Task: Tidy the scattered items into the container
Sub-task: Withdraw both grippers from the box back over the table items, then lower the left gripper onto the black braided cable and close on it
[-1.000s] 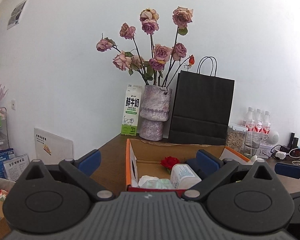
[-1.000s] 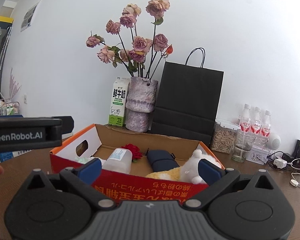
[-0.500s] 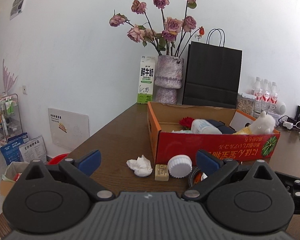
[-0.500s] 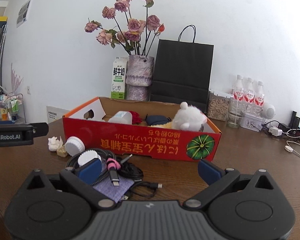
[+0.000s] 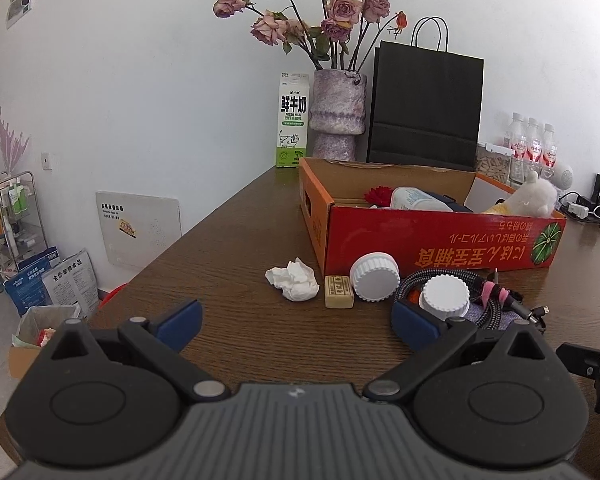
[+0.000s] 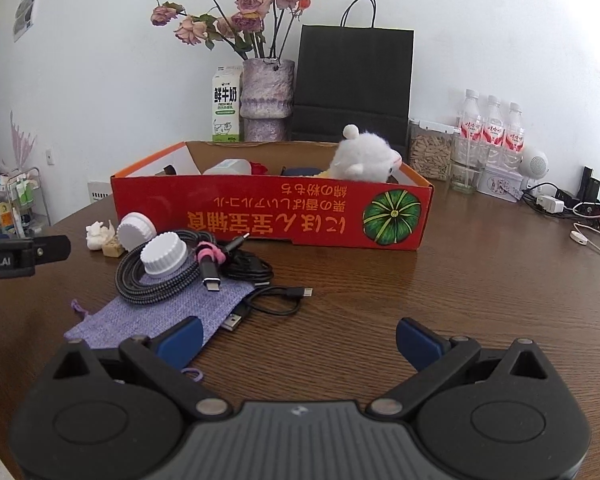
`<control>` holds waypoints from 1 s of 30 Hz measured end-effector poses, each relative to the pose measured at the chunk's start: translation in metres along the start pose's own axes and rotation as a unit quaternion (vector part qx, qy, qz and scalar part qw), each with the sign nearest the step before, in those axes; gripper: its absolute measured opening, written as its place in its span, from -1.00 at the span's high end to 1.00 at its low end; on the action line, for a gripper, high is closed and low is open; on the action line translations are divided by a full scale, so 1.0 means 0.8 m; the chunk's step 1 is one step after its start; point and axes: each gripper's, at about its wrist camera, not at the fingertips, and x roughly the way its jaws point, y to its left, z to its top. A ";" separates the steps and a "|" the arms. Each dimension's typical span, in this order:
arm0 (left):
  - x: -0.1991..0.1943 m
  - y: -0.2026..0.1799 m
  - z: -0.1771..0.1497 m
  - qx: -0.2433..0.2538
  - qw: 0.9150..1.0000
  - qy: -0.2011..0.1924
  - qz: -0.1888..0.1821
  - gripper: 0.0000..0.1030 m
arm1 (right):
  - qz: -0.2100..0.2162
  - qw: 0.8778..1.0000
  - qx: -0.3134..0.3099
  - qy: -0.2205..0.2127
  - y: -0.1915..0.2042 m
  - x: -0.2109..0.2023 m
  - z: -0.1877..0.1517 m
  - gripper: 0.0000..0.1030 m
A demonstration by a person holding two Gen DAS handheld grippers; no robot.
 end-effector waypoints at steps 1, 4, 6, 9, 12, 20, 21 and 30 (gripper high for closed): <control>0.003 0.000 0.000 0.000 1.000 0.003 0.000 -1.00 | 0.001 1.000 0.000 0.004 0.000 0.001 0.000 -1.00; 0.010 -0.002 -0.002 0.000 1.000 0.013 -0.001 -1.00 | 0.002 1.000 -0.002 0.015 0.001 0.005 0.000 -1.00; 0.012 -0.004 -0.001 0.004 1.000 0.014 -0.005 -1.00 | 0.002 1.000 -0.004 0.021 0.002 0.007 0.000 -1.00; 0.013 -0.009 0.001 0.008 1.000 0.012 -0.016 -1.00 | 0.002 1.000 -0.006 0.028 0.004 0.009 0.000 -1.00; 0.014 -0.018 0.004 0.019 0.999 0.016 -0.037 -1.00 | 0.005 0.999 -0.004 0.031 0.002 0.010 0.000 -1.00; 0.025 -0.057 0.016 0.049 0.994 0.037 -0.095 -1.00 | 0.000 1.000 0.007 0.025 -0.009 0.010 0.005 -1.00; 0.027 -0.062 0.017 0.056 0.993 0.041 -0.098 -1.00 | -0.003 1.000 0.007 0.027 -0.011 0.011 0.007 -1.00; 0.059 -0.095 0.019 0.073 0.986 0.096 -0.115 -1.00 | 0.005 0.999 0.017 0.044 -0.038 0.021 0.031 -1.00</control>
